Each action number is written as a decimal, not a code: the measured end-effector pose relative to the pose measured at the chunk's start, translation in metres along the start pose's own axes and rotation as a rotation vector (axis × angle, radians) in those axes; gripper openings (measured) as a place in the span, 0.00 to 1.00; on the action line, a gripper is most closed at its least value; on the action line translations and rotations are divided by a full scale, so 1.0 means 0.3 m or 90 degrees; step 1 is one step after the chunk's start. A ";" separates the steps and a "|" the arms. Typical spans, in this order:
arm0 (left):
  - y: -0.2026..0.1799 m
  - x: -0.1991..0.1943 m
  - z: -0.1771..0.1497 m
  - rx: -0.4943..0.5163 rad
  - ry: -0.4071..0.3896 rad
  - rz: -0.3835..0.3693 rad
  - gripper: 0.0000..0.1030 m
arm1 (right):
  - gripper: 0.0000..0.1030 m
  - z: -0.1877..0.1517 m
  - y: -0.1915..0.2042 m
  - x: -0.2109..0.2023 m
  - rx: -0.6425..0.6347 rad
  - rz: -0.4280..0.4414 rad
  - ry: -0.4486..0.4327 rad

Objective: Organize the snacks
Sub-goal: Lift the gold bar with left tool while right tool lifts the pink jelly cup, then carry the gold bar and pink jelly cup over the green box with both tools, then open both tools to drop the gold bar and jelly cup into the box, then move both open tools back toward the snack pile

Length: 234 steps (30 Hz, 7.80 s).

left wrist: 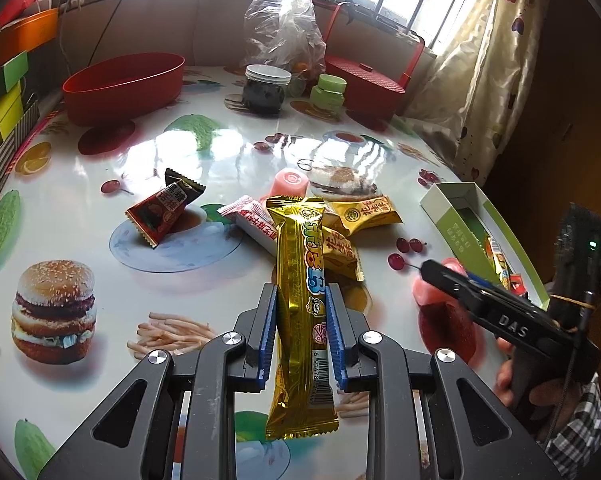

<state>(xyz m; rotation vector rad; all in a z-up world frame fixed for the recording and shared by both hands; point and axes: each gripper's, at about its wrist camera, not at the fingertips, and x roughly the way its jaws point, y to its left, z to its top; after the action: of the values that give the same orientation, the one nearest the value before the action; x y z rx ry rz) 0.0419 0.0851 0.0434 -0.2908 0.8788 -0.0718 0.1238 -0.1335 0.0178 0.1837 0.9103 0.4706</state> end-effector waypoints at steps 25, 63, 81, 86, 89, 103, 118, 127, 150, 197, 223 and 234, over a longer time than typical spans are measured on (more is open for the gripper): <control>-0.034 -0.001 -0.006 0.012 0.002 -0.012 0.24 | 0.43 -0.076 0.092 -0.007 -0.134 -0.116 -0.002; -0.382 0.017 0.105 0.134 -0.018 -0.106 0.24 | 0.41 0.011 -0.075 -0.296 -0.058 -0.154 -0.119; -0.595 0.133 0.141 0.178 0.017 -0.178 0.24 | 0.41 -0.007 -0.273 -0.359 0.013 -0.228 -0.121; -0.635 0.183 0.148 0.175 0.038 -0.198 0.24 | 0.41 -0.017 -0.318 -0.358 0.028 -0.247 -0.114; -0.660 0.216 0.143 0.177 0.050 -0.201 0.24 | 0.41 -0.029 -0.336 -0.353 0.028 -0.257 -0.105; -0.743 0.322 0.132 0.190 0.088 -0.201 0.24 | 0.41 -0.066 -0.366 -0.323 0.001 -0.296 -0.079; -0.765 0.389 0.109 0.192 0.115 -0.185 0.24 | 0.41 -0.070 -0.381 -0.323 -0.011 -0.316 -0.083; -0.768 0.402 0.102 0.183 0.130 -0.197 0.24 | 0.42 -0.068 -0.397 -0.320 0.001 -0.311 -0.080; -0.750 0.330 0.096 0.167 0.109 -0.215 0.44 | 0.47 -0.079 -0.371 -0.356 0.008 -0.321 -0.094; -0.393 0.070 0.087 0.156 -0.011 -0.068 0.44 | 0.50 -0.024 -0.070 -0.251 -0.075 -0.173 -0.087; 0.039 0.053 0.071 0.004 -0.017 0.034 0.44 | 0.54 0.031 0.194 0.025 -0.211 0.011 -0.012; 0.126 0.063 0.059 -0.030 -0.005 0.042 0.44 | 0.56 0.039 0.270 0.151 -0.279 0.052 0.050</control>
<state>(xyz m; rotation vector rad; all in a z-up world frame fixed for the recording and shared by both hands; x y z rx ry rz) 0.0654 0.1218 0.0292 -0.3050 0.8829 0.0113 0.1312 -0.0402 0.0207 -0.1996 0.8570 0.7445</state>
